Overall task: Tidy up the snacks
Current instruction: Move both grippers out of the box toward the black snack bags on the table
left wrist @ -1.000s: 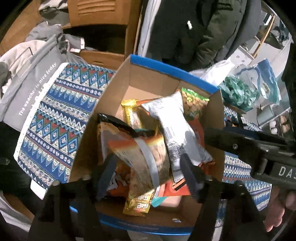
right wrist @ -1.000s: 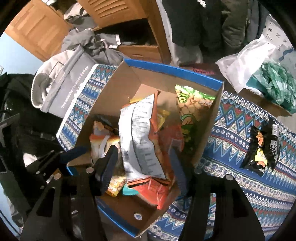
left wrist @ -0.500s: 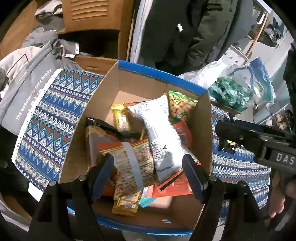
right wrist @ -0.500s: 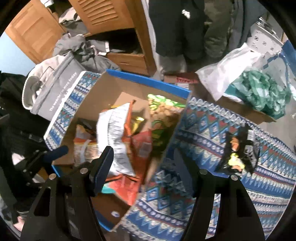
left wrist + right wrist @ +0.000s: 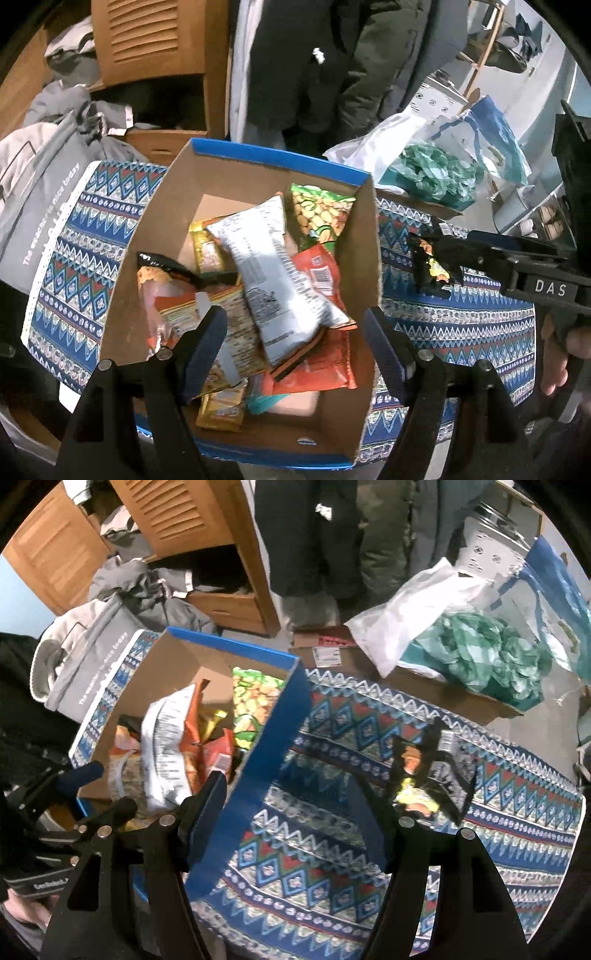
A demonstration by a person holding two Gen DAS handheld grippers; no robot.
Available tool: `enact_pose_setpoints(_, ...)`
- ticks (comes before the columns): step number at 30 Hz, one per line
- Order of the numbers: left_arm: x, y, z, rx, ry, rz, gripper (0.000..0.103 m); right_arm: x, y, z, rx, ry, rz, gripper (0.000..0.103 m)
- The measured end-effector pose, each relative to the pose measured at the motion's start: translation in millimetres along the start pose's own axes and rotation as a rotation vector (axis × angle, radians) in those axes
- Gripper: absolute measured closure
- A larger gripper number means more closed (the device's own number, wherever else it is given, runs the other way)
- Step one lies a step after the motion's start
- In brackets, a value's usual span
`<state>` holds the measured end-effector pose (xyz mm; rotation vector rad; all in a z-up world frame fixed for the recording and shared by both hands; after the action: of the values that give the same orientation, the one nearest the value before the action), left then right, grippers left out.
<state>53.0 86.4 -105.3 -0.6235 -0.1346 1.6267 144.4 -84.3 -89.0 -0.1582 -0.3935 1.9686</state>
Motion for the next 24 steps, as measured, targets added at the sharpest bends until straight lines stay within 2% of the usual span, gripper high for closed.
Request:
enact_pose_setpoints(13, -54.8, -11.9, -14.3, 0.020, 0.001, -0.106, 0.025, -45.0, 20.6, -2.5, 0.030, 0.073, 0.035, 0.032)
enact_pose_setpoints(24, -97.7, -27.5, -55.8, 0.094, -0.016, -0.168, 0.025, -114.4, 23.4, -22.3, 0.077, 0.148, 0.096, 0.032)
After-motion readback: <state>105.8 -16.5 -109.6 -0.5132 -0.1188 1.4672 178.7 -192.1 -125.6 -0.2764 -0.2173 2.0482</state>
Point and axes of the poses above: each gripper's, at about its wrist camera, not at the fingertips, and z roughly against the way its jaws point, x to its left, y to its underside, the point moved 4 cm from there along -z, roughly the way its jaws point, and after that the axes turned 10 degrees about y, right-handed, at the moved point
